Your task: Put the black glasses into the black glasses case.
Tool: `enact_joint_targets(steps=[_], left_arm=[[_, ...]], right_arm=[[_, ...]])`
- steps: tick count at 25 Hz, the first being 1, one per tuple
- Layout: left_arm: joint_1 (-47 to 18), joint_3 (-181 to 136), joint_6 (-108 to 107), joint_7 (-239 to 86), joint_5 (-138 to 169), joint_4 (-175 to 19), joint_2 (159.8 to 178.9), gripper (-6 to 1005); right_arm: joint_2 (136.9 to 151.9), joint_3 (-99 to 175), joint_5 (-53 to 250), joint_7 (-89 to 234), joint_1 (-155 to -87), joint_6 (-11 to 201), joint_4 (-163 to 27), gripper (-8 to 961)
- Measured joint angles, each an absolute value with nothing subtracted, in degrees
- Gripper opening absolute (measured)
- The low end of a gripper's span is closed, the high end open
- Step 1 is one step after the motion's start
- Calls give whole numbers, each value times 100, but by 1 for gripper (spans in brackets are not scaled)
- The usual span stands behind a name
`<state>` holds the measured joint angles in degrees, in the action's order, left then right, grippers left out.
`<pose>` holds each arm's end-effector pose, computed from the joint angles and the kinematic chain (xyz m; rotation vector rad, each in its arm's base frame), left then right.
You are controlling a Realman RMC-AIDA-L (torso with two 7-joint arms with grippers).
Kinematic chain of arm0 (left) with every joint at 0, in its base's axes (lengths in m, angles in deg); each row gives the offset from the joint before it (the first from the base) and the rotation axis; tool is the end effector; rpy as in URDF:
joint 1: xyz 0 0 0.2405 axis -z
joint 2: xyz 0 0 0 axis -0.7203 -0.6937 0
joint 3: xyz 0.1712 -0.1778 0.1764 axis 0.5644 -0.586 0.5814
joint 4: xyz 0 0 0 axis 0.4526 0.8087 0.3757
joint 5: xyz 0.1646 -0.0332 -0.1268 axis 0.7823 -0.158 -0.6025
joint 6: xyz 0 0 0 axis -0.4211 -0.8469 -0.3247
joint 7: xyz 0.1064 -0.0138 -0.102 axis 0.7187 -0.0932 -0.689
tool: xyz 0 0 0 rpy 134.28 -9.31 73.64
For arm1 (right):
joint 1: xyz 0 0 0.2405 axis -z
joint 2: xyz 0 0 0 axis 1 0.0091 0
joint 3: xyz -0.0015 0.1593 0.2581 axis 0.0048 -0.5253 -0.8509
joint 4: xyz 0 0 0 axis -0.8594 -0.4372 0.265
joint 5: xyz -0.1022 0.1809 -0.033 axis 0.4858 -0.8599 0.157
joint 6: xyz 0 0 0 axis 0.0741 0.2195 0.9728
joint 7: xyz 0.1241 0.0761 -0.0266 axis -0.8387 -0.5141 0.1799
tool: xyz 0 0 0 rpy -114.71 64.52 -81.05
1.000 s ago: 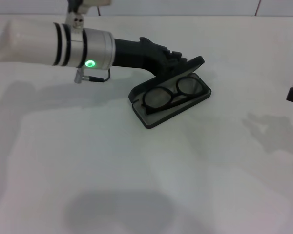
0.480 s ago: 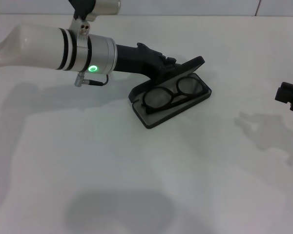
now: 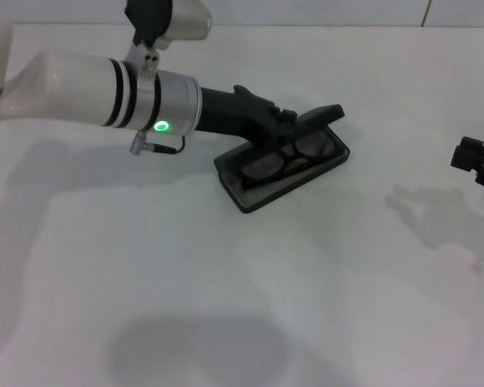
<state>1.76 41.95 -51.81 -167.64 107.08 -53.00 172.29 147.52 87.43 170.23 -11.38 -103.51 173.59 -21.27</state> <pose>-0.2120 0.4410 -0.0978 -2.7654 -0.6100 -0.3477 0.3125 0.3108 0.0244 -2.4975 0.6950 0.9446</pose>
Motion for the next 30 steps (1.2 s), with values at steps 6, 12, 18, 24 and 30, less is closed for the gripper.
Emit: enact_joint_targets(steps=[6,12,18,24,30], left_arm=[[185,4203,-5265,-16851,11078,-5308,17340,245],[184,4210,-5448,-16879,11162,-5289,17388,263],[-41,4176,-6184,-16871,10747,-4617,17397,281],[-1070,4139,-8000,-16146,9900,-3440,17219,298],[-1956,3657,-9482,-15284,9272,-3152,17073,354]], right_arm=[[14752,8747,17023,-1132,-10372,17357,-2180,215],[14752,8758,17024,-1126,-10381,17375,-2235,231],[14705,8742,17144,-1077,-10341,17688,-2231,248],[14726,8949,17649,-936,-10636,18195,-2162,264],[14772,9530,17199,-754,-10922,18560,-2224,321]])
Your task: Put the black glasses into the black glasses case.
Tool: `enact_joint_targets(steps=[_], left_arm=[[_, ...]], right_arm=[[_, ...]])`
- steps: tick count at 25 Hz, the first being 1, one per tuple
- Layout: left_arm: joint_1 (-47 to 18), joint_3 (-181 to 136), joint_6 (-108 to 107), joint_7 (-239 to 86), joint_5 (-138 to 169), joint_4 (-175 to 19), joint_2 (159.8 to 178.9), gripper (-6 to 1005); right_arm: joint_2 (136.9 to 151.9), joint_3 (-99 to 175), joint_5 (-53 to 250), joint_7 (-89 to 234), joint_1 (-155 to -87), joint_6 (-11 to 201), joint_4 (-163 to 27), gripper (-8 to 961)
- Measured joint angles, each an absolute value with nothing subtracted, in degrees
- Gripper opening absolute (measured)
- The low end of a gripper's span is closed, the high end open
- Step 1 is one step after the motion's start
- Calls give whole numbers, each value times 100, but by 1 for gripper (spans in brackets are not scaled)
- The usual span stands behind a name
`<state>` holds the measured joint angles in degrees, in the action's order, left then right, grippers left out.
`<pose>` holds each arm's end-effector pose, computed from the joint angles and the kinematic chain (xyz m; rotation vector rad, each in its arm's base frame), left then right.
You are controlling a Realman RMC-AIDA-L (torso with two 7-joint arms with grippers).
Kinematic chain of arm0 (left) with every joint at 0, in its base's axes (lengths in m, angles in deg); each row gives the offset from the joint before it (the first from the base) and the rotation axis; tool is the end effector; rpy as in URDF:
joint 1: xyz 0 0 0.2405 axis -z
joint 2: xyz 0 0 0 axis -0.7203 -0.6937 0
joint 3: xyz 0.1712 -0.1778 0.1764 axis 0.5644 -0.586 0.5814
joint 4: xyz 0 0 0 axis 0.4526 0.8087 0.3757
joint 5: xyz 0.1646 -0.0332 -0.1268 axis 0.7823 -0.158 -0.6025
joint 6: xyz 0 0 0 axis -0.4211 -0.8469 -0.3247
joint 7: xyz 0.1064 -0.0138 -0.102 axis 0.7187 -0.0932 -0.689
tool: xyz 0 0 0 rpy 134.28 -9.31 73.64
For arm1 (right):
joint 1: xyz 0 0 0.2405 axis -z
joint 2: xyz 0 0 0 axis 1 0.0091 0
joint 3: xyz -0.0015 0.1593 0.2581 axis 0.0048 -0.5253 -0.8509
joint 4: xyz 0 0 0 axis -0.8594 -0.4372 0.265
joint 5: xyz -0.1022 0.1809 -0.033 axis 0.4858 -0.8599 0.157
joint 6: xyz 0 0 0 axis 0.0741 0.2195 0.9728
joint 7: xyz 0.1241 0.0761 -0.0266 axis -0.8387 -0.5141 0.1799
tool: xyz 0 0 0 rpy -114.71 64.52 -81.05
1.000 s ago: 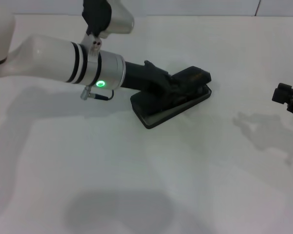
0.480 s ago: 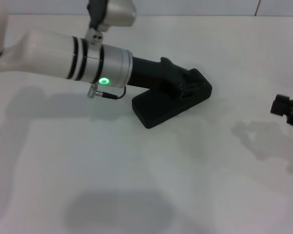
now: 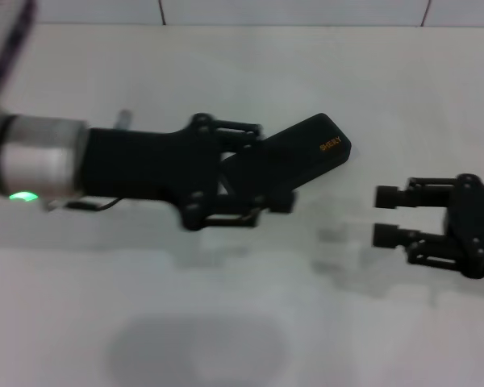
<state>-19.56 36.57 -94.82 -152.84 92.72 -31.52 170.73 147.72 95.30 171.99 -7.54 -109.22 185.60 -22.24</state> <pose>-0.2272 0.3203 -0.0096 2.9554 0.1084 1.0566 0.2616 0.2990 -0.0081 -2.8905 0.4207 1.0263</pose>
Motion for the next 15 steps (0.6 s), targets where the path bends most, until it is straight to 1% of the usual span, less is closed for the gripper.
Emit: enact_joint_targets(steps=[3,5,10,15], left_arm=[[-2021,3120,-10239,-15272,9184,-3552,16912,476],[-2077,2777,-10467,-15206,9146,-3884,16836,558],[-2333,2610,-10525,-14968,9175,-4113,16779,624],[-2389,2606,-10536,-14932,9198,-4307,16770,624]], right_arm=[[14762,9871,16796,-707,-11016,18665,-2118,448],[14763,10002,16684,-696,-11059,18720,-1988,531],[14775,10074,16649,-696,-11229,18755,-1901,732],[14780,10129,16566,-700,-11313,18751,-1940,841]])
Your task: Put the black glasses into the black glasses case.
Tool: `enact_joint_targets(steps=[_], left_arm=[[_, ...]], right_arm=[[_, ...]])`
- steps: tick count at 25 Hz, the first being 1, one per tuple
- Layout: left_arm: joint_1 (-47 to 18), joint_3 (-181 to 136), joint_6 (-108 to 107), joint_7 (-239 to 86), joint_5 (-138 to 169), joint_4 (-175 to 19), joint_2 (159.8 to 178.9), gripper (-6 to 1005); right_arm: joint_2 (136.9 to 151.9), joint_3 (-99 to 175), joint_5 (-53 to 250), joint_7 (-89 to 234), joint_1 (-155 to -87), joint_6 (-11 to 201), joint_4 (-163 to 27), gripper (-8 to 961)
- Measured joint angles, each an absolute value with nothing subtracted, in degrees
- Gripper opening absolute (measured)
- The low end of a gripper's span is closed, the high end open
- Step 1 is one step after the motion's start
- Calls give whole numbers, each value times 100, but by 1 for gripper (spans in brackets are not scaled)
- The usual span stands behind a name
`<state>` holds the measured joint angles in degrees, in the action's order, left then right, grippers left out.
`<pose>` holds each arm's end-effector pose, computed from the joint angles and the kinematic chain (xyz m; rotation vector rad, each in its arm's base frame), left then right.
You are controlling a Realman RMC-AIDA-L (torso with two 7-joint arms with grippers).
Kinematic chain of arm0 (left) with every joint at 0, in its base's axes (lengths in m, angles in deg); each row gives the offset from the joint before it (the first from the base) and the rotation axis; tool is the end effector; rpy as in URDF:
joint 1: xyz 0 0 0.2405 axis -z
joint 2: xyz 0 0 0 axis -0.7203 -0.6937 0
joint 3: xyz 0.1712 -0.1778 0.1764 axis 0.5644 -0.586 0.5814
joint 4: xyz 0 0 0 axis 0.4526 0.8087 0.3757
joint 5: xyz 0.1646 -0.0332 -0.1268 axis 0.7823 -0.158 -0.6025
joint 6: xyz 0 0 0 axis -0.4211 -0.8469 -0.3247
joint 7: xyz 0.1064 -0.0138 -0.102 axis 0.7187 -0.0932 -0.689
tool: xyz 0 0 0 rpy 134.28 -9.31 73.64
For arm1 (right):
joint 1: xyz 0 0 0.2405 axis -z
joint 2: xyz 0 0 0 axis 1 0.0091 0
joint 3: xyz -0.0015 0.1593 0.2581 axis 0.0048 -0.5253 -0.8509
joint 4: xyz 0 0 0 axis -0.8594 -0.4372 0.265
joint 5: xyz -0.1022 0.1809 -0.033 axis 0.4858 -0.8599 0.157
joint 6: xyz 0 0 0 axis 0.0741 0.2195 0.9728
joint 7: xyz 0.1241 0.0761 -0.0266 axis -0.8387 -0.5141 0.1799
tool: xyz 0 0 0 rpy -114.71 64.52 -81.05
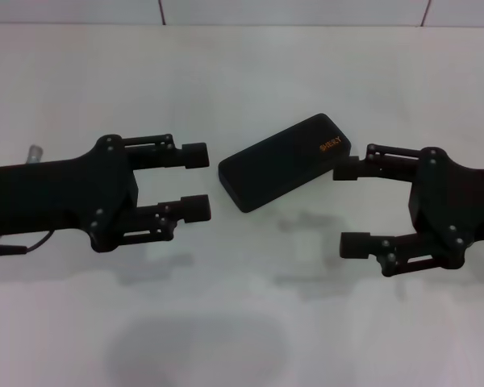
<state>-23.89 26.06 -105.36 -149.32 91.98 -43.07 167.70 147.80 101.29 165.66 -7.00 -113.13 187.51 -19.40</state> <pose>-0.2818 0.2852 0.0239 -2.8142 -0.3193 -1.2770 0.2152 0.3069 -0.0108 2.8690 -0.1778 -1.1143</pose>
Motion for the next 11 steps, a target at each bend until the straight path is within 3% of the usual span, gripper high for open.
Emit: enact_joint_targets(steps=[2,11], left_arm=[[-2393,2617,-10540,-14931,9218,-4340,16766,624],[-2395,2607,-10535,-14835,9377,-4473,16796,624]], right_arm=[[14781,10201,16527,-700,-11321,18722,-1942,885],[14788,10290,16366,-704,-11319,18711,-1960,885]])
